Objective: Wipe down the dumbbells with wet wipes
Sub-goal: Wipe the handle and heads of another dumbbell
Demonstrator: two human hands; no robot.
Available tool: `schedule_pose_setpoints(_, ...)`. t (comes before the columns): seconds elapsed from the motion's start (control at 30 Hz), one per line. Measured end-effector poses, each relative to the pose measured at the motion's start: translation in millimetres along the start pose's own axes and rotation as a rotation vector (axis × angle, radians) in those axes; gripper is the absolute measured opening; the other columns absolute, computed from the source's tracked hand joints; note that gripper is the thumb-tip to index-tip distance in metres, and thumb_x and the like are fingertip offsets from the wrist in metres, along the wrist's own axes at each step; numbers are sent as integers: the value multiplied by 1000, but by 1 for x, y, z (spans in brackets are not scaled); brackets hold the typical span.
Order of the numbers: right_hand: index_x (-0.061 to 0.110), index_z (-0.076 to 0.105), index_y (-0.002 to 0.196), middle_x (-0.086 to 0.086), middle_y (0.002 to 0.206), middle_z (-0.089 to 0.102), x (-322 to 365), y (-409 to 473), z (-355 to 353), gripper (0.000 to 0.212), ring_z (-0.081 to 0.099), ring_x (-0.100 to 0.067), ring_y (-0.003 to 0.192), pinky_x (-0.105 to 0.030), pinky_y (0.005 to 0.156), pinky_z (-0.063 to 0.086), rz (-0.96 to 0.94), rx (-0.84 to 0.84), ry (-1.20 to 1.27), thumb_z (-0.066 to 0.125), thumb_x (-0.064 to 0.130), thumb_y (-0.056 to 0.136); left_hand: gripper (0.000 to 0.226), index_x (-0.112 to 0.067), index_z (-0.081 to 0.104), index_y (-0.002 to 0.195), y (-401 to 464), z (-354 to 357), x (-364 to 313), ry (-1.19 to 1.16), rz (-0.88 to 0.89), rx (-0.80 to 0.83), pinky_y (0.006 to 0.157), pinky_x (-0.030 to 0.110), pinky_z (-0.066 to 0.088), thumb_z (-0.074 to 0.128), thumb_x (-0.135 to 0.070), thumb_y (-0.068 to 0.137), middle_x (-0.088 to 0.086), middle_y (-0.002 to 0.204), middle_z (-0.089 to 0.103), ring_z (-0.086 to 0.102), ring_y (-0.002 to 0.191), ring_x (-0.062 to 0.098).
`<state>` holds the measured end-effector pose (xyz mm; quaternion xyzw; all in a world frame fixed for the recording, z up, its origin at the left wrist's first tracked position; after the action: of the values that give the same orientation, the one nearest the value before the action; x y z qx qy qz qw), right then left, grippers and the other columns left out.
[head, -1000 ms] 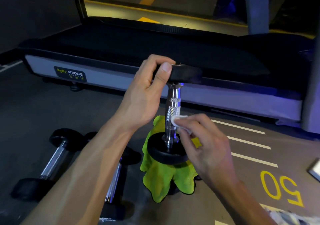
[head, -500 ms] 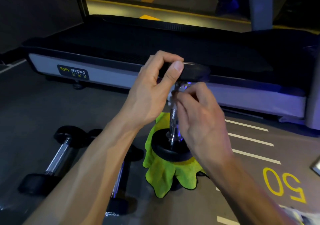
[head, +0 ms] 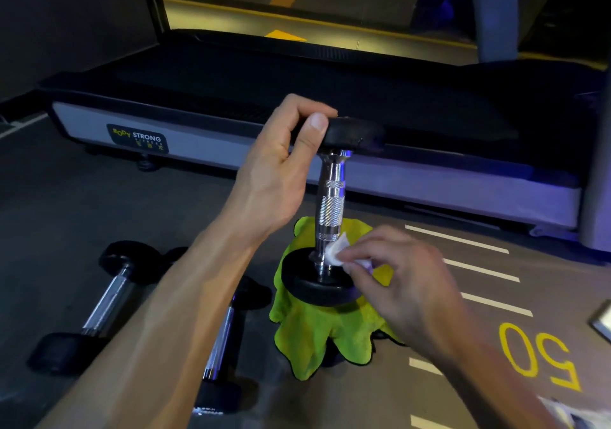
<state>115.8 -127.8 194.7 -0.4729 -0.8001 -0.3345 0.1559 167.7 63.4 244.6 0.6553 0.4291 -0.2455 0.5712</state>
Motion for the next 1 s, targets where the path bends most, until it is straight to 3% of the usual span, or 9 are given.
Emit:
schedule_pose_setpoints(0.2, 26, 81, 90, 22, 87, 69, 20, 16, -4, 12, 55, 17, 79, -2, 75, 38, 89, 272, -53, 75, 17, 89, 26, -32, 59, 113, -3, 0, -4, 58, -51, -6, 86, 19, 47, 68, -50, 97, -21, 97, 63, 60, 95, -2)
schedule_pose_setpoints(0.3, 13, 73, 91, 1, 93, 73, 41, 22, 19, 8, 66, -14, 91, -33, 82, 53, 38, 302, -184, 66, 14, 88, 25, -29, 59, 112, -2, 0, -4, 36, -51, -19, 87, 20, 48, 69, -47, 97, -19, 97, 64, 60, 96, -1)
schedule_pose_setpoints(0.4, 13, 63, 80, -2, 80, 61, 56, 26, 35, 6, 59, -31, 83, -36, 67, 46, 48, 319, -304, 63, 11, 85, 21, -28, 59, 109, -2, 1, -4, -2, -45, -10, 94, 35, 50, 69, -43, 98, -19, 98, 64, 61, 95, 1)
schedule_pose_setpoints(0.53, 28, 76, 94, 5, 100, 75, 39, 26, 15, 12, 66, -18, 99, -32, 84, 53, 163, 381, -219, 67, 19, 92, 16, -34, 59, 104, -2, 1, -6, -15, -40, 3, 96, 54, 53, 70, -43, 97, -25, 91, 62, 58, 91, 1)
schedule_pose_setpoints(0.6, 36, 77, 91, 10, 102, 75, 23, 22, -5, 13, 66, -10, 99, -23, 81, 50, 245, 384, -186, 69, 26, 92, 15, -32, 59, 105, -2, 3, -7, -29, -50, 15, 97, 56, 52, 70, -40, 97, -26, 89, 62, 58, 89, 1)
schedule_pose_setpoints(0.7, 32, 79, 92, 14, 97, 76, 21, 18, -5, 11, 65, -3, 92, -7, 69, 40, 215, 310, -107, 72, 24, 91, 18, -31, 60, 107, -4, 2, -7, -39, -55, 12, 100, 58, 51, 70, -43, 96, -26, 91, 63, 60, 93, 3)
schedule_pose_setpoints(0.83, 22, 79, 91, 5, 92, 73, 37, 13, 31, 13, 67, -16, 91, -26, 81, 49, -3, 190, -85, 68, 17, 91, 23, -35, 61, 106, -2, 8, -6, -51, -59, 18, 101, 61, 51, 70, -49, 92, -24, 95, 64, 60, 95, 6)
schedule_pose_setpoints(0.87, 21, 79, 89, 4, 89, 72, 35, 14, 31, 13, 67, -17, 87, -24, 78, 47, -54, 142, -91, 68, 15, 89, 23, -34, 61, 107, -2, 9, -6, -51, -60, 23, 101, 60, 51, 70, -49, 92, -23, 96, 64, 60, 95, 6)
schedule_pose_setpoints(1.0, 15, 78, 96, 5, 93, 70, 26, 20, -6, 8, 59, 0, 83, -4, 80, 39, -143, -277, -12, 72, 12, 94, 20, -31, 61, 108, -2, 8, -5, -56, -58, 21, 103, 54, 52, 71, -43, 95, -23, 95, 65, 61, 97, 4)
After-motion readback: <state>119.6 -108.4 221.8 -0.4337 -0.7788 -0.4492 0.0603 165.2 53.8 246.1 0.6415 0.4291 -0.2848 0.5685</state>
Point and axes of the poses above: each hand's wrist, its own y-axis towards the middle knuckle, its own z-axis out of the palm, x = y × z, the point moved 2 cm from there along y, towards the middle knuckle
